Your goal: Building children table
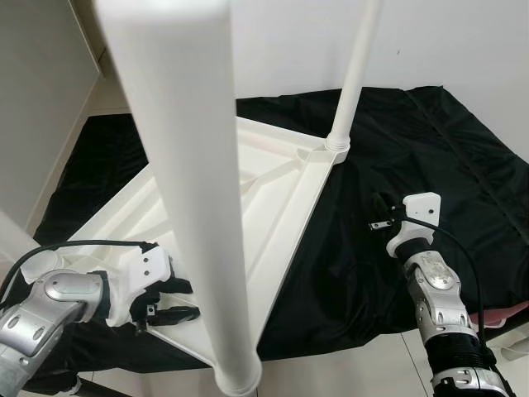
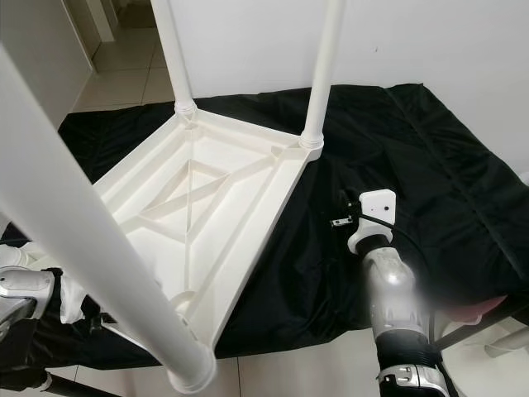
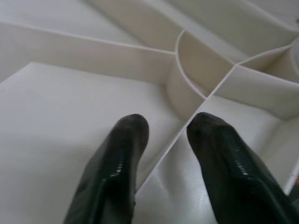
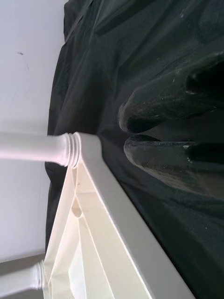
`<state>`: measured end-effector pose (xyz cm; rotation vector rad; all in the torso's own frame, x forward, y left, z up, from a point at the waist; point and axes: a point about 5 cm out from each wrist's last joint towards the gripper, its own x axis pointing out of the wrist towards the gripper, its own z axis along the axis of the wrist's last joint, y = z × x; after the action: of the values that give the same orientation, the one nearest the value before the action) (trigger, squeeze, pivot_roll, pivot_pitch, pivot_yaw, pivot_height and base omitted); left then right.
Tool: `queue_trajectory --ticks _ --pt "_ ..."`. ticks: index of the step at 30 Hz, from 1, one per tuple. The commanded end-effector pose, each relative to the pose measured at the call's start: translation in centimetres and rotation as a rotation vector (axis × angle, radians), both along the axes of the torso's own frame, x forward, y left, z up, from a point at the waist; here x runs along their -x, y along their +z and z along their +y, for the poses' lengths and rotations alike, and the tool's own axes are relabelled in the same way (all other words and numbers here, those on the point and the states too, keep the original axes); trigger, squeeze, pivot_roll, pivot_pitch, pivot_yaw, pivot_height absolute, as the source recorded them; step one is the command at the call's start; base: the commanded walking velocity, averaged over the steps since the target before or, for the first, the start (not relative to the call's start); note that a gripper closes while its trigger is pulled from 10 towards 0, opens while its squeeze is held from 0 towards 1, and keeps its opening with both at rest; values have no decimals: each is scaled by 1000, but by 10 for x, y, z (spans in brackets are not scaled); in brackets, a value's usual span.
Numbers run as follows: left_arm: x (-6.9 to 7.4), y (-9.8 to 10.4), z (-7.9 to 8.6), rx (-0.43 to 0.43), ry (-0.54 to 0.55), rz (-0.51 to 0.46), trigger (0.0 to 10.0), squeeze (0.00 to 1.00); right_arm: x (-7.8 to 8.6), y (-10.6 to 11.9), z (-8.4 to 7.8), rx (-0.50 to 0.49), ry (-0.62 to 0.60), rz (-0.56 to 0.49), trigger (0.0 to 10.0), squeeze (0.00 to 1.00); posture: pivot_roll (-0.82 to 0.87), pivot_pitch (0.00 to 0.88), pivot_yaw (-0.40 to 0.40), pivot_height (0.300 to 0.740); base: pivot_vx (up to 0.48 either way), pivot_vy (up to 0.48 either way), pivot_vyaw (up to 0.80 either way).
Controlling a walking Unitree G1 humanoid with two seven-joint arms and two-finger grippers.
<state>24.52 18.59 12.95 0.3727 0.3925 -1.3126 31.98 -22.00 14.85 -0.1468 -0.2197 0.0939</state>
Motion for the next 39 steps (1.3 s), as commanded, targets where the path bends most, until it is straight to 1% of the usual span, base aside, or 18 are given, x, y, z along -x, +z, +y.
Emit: queue_trajectory --ticks 1,8,10,11,12,13,14,15,16,17,18,24,25,31,32,34,35,39 --pt "13 -11 -7 37 -59 110 1294 0 2 -3 3 0 2 0 10000 0 12 93 60 740 0 0 0" --pt "8 -12 -24 106 -3 72 1569 0 3 -7 14 -22 8 -3 10000 0 12 91 64 740 0 0 0" --pt "2 -12 -26 121 30 44 2510 0 2 -7 17 -30 8 -6 10000 0 10 86 66 740 0 0 0" --pt "2 -12 -26 121 30 44 2510 0 2 -7 17 -30 8 -6 10000 0 10 86 66 740 0 0 0" --pt "-2 -11 -28 129 54 16 706 0 2 -6 18 -35 6 -9 10000 0 10 85 67 740 0 0 0" --pt "-6 -11 -30 140 84 -10 3804 0 2 -6 19 -42 2 -13 10000 0 8 80 69 740 0 0 0" --pt "-6 -11 -30 140 84 -10 3804 0 2 -6 19 -42 2 -13 10000 0 8 80 69 740 0 0 0" --pt "-8 -10 -31 148 103 -23 2941 0 2 -6 20 -50 -2 -17 10000 0 6 78 69 740 0 0 0" --pt "-8 -9 -31 156 108 -25 4314 0 2 -6 21 -60 -4 -19 10000 0 6 76 71 740 0 0 0" --pt "-7 -8 -32 161 109 -21 4314 0 3 -6 22 -65 -5 -21 10000 0 6 76 71 740 0 0 0" --pt "-6 -5 -32 173 110 -12 10000 0 4 -7 24 -72 -4 -21 10000 0 5 74 73 740 0 0 0" --pt "-2 7 -25 222 90 16 10000 0 10 -13 27 -81 0 -7 10000 0 13 74 68 740 0 0 0" --pt "0 10 -23 232 82 23 10000 1000 12 -15 27 -81 0 -1 10000 0 16 72 67 740 0 0 0" --pt "5 12 -16 219 87 21 10000 1000 16 -20 26 -84 -6 14 10000 0 14 70 64 740 0 0 0" --pt "8 13 -13 211 81 23 10000 384 16 -20 25 -82 -7 15 10000 0 13 70 65 740 0 0 0" --pt "12 13 -11 206 77 25 10000 384 16 -20 25 -80 -8 15 10000 0 10 69 63 740 0 0 0" --pt "16 14 -9 203 65 33 10000 0 16 -20 24 -79 -10 15 10000 0 10 69 63 740 0 0 0" --pt "24 11 -9 172 68 35 10000 0 17 -20 21 -75 -14 18 10000 0 14 66 58 740 0 0 0"
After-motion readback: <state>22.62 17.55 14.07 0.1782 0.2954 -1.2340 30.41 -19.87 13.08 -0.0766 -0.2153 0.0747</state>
